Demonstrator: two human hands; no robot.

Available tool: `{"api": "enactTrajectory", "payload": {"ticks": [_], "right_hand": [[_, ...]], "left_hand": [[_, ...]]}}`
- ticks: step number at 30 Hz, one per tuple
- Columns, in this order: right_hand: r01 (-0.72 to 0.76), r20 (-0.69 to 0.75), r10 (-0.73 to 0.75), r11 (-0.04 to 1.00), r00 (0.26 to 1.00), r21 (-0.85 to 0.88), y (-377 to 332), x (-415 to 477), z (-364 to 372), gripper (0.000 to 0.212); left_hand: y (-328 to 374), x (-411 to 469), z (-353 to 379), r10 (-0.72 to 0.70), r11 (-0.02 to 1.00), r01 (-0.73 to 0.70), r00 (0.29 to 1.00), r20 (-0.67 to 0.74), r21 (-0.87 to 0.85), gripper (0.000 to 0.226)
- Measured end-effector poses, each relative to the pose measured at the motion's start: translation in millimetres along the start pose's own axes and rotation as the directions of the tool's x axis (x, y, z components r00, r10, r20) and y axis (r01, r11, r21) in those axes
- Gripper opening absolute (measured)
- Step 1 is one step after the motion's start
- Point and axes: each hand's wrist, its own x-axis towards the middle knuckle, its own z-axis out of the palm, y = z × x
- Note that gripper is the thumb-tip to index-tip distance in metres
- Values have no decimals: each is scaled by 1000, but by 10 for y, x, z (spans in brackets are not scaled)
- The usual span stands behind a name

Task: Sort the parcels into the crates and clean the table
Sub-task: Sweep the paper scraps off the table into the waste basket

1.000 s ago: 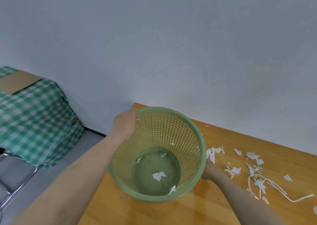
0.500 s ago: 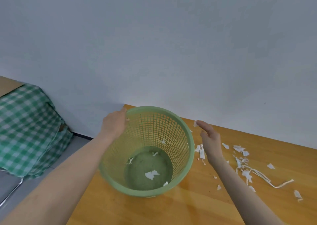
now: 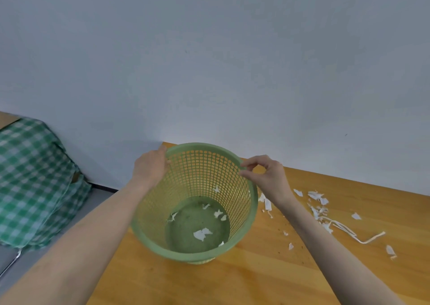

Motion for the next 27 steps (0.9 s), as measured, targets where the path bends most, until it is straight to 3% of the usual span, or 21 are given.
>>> {"api": "enactTrajectory", "payload": {"ticks": [3,5,7,9,12,14,16,18,23,25,27], "right_hand": [[-146,-150,157,986,976,81,255,93,-119,11],[-299,-216,293,954,932,6,572,146,-167,22],[-452,-156,431,880,889,-143,943,122,-165,35],[-499,-13,526,797,850,-340,1327,51,-125,44],[-438,163,627,684,762,-583,1734,-47,-43,51],[-307,239,654,605,717,-735,1857,-68,31,53],[-176,278,674,523,685,-834,1941,-62,106,58],[-146,275,694,483,666,-863,2050,-58,153,63],[-195,213,669,480,712,-855,2283,-17,222,60],[-275,166,620,551,767,-788,2267,-15,216,59],[-435,50,561,692,826,-576,2132,-20,188,55]], "left_hand": [[7,0,-4,3,1000,-3,1000,-3,3,26],[0,5,-2,4,1000,-4,1000,0,5,25],[-6,13,0,3,1000,-3,1000,1,8,25],[-9,17,6,1,1000,-1,1000,-1,10,24],[10,10,5,-18,999,18,1000,8,29,25],[31,-1,-5,-40,999,40,999,15,37,25],[42,2,-15,-66,997,66,998,15,38,23],[49,3,-16,-74,997,73,997,18,27,21],[34,21,-7,-80,996,80,997,17,34,22],[43,17,-12,-70,996,69,997,16,54,23],[46,17,-17,-67,996,66,998,12,58,23]]}}
